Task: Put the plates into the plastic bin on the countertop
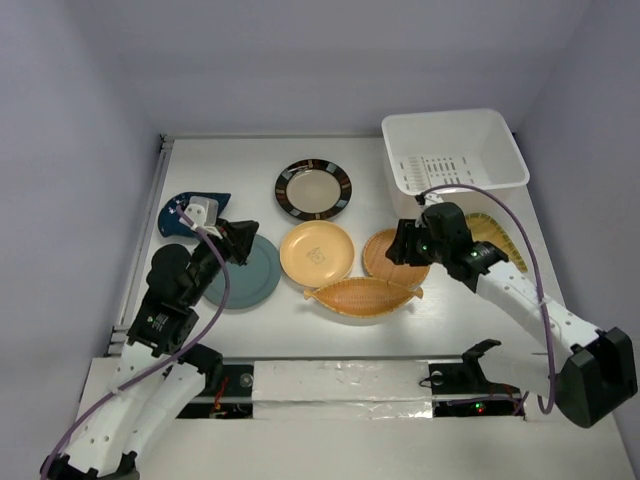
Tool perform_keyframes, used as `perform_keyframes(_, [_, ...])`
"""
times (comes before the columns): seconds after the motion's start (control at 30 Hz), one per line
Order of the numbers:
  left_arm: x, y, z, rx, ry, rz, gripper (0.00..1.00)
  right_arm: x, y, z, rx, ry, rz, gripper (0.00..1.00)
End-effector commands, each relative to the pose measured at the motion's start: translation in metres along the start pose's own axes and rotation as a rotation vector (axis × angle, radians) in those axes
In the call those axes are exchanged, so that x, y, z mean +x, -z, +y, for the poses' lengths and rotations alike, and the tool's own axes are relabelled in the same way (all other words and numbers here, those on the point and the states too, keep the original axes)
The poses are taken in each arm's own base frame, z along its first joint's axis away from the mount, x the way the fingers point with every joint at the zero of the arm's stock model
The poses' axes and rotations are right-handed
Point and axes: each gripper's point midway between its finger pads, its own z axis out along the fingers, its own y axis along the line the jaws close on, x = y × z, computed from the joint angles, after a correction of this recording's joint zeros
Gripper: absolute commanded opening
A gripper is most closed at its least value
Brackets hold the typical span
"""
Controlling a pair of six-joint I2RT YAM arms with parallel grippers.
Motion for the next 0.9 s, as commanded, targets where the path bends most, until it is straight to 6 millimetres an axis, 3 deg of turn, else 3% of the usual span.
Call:
perform_keyframes(0.0, [-0.026,0.006,-0.007,0.009,-0.003,-0.069,0.09,0.008,-0.010,-0.003,0.011,0.049,0.021,0.57])
perform_keyframes(0.13, [-0.025,0.007,-0.012,0.024,-0.004,-0.067,0.20,0.027,-0.028,0.000,-0.016,0.059,0.115,0.58])
perform_keyframes(0.37, [-0.030,0.011,-0.012,0.023,-0.008,-0.084,0.25,0.065,-0.059,0.000,-0.012,0.079,0.267,0.60])
perform_keyframes(0.5, [-0.030,0.013,-0.014,0.030,-0.009,-0.086,0.25,0.073,-0.068,0.002,-0.003,0.081,0.285,0.62])
perform_keyframes(0.63, [-0.030,0.014,-0.014,0.028,-0.011,-0.089,0.25,0.089,-0.068,0.006,-0.017,0.062,0.331,0.62])
perform_keyframes(0.87, [-0.032,0.015,-0.013,0.026,-0.011,-0.094,0.26,0.121,-0.051,0.029,-0.070,0.035,0.379,0.59])
